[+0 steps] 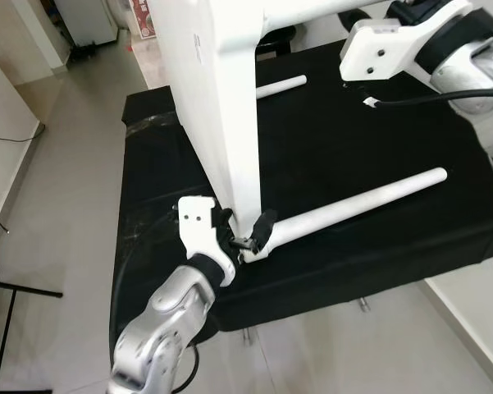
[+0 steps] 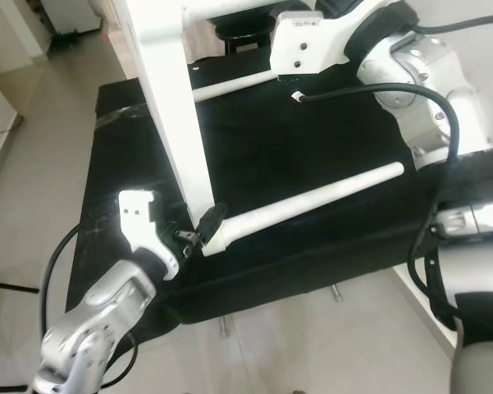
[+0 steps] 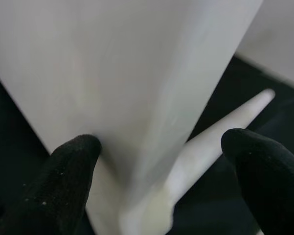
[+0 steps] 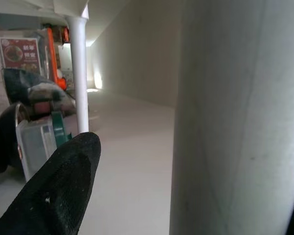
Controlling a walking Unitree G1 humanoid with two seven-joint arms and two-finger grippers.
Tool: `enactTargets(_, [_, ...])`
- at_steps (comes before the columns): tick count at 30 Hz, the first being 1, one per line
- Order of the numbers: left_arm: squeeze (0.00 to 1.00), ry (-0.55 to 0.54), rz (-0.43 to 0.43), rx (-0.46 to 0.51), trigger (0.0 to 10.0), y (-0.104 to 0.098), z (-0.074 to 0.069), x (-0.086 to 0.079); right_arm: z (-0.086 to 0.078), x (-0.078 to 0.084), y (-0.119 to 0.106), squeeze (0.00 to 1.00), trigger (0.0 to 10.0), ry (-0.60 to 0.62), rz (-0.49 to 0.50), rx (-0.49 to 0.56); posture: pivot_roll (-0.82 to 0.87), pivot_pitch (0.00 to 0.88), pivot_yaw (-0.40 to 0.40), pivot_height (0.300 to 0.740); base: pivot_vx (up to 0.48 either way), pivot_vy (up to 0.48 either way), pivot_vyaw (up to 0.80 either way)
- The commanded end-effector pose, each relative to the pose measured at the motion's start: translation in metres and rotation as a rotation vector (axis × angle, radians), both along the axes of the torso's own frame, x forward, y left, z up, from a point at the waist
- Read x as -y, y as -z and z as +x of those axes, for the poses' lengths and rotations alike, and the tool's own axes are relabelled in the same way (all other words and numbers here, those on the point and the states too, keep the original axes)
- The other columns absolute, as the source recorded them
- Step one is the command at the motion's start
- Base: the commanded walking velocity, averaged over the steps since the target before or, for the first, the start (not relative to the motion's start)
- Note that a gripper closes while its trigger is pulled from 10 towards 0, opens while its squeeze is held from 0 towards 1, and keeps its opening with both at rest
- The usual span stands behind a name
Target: Building children table
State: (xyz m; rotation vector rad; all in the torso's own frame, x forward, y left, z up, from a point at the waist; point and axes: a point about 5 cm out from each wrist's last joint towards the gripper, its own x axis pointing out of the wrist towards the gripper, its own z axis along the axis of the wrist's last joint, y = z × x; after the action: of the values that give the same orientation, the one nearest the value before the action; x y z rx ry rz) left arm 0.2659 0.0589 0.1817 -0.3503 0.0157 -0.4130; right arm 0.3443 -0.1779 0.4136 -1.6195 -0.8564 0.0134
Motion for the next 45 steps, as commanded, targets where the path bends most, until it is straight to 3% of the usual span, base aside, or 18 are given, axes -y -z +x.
enactTargets(1, [0.00, 0.059, -0.112, -0.056, 10.0, -0.002, -0.004, 0.032, 0.000, -0.004, -0.003, 0.00, 10.0, -0.014, -0.017, 0.002, -0.17, 0.106, 0.106, 0.740, 0.000, 0.000, 0.00])
enactTargets(4, [0.00, 0.085, -0.050, 0.004, 10.0, -0.011, -0.006, 0.039, 0.001, -0.003, -0.003, 0.00, 10.0, -0.013, -0.018, -0.005, -0.17, 0.109, 0.109, 0.740, 0.000, 0.000, 0.00])
enactTargets(6, [0.00, 0.044, -0.004, 0.067, 10.0, -0.026, -0.013, 0.029, 0.004, 0.000, -0.001, 0.00, 10.0, -0.011, -0.022, -0.017, -0.17, 0.111, 0.113, 0.740, 0.000, 0.000, 0.00])
enactTargets(10, [0.00, 0.071, 0.007, 0.069, 10.0, -0.029, -0.021, 0.026, 0.006, 0.001, 0.000, 0.00, 10.0, -0.009, -0.021, -0.023, -0.16, 0.110, 0.112, 0.740, 0.000, 0.000, 0.00])
enactTargets(13, [0.00, 0.202, 0.025, 0.064, 10.0, -0.030, -0.040, 0.028, 0.009, 0.001, 0.002, 0.00, 10.0, -0.009, -0.015, -0.035, -0.15, 0.106, 0.113, 0.740, 0.000, 0.000, 0.00])
enactTargets(14, [0.00, 0.202, 0.025, 0.064, 10.0, -0.030, -0.040, 0.028, 0.009, 0.001, 0.002, 0.00, 10.0, -0.009, -0.015, -0.035, -0.15, 0.106, 0.113, 0.740, 0.000, 0.000, 0.00])
enactTargets(19, [0.00, 0.206, -0.029, -0.021, 10.0, -0.020, -0.046, 0.010, 0.012, 0.000, 0.004, 0.00, 10.0, -0.014, -0.011, -0.049, -0.14, 0.092, 0.114, 0.740, 0.000, 0.000, 0.00])
enactTargets(21, [0.00, 0.206, -0.029, -0.021, 10.0, -0.020, -0.046, 0.010, 0.012, 0.000, 0.004, 0.00, 10.0, -0.014, -0.011, -0.049, -0.14, 0.092, 0.114, 0.740, 0.000, 0.000, 0.00])
enactTargets(22, [0.00, 0.300, -0.058, -0.051, 10.0, -0.012, -0.048, 0.003, 0.011, -0.001, 0.004, 0.00, 10.0, -0.024, -0.003, -0.048, -0.14, 0.082, 0.111, 0.740, 0.000, 0.000, 0.00])
enactTargets(27, [0.00, 0.308, -0.054, -0.064, 10.0, -0.007, -0.041, -0.002, 0.012, -0.002, 0.005, 0.00, 10.0, -0.032, 0.004, -0.047, -0.14, 0.078, 0.112, 0.740, 0.000, 0.000, 0.00])
enactTargets(29, [0.00, 0.328, -0.034, -0.054, 10.0, -0.002, -0.022, 0.002, 0.011, -0.004, 0.005, 0.00, 10.0, -0.045, 0.015, -0.046, -0.15, 0.081, 0.110, 0.740, 0.000, 0.000, 0.00])
enactTargets(31, [0.00, 0.328, -0.034, -0.054, 10.0, -0.002, -0.022, 0.002, 0.011, -0.004, 0.005, 0.00, 10.0, -0.045, 0.015, -0.046, -0.15, 0.081, 0.110, 0.740, 0.000, 0.000, 0.00])
enactTargets(32, [0.00, 0.377, -0.039, -0.038, 1.6, -0.003, -0.004, 0.012, 0.010, -0.004, 0.006, 0.00, 10.0, -0.050, 0.019, -0.048, -0.16, 0.083, 0.109, 0.740, 0.000, 0.000, 0.00])
enactTargets(33, [0.00, 0.377, -0.039, -0.038, 1.6, -0.003, -0.004, 0.012, 0.010, -0.004, 0.006, 0.00, 10.0, -0.050, 0.019, -0.048, -0.16, 0.083, 0.109, 0.740, 0.000, 0.000, 0.00])
enactTargets(34, [0.00, 0.392, -0.031, -0.036, 0.0, -0.002, 0.004, 0.017, 0.009, -0.005, 0.007, 0.00, 10.0, -0.053, 0.019, -0.050, -0.16, 0.083, 0.110, 0.740, 0.000, 0.000, 0.00])
enactTargets(36, [0.00, 0.392, -0.031, -0.036, 0.0, -0.002, 0.004, 0.017, 0.009, -0.005, 0.007, 0.00, 10.0, -0.053, 0.019, -0.050, -0.16, 0.083, 0.110, 0.740, 0.000, 0.000, 0.00])
enactTargets(38, [0.00, 0.481, -0.010, -0.018, 0.0, -0.001, 0.021, 0.032, 0.007, -0.005, 0.011, 0.00, 10.0, -0.064, 0.020, -0.059, -0.17, 0.088, 0.119, 0.740, 0.000, 0.000, 0.00])
enactTargets(45, [0.00, 0.523, 0.027, 0.021, 0.0, -0.008, 0.037, 0.047, 0.005, -0.005, 0.014, 0.00, 10.0, -0.072, 0.029, -0.070, -0.17, 0.097, 0.130, 0.740, 0.000, 0.000, 0.00])
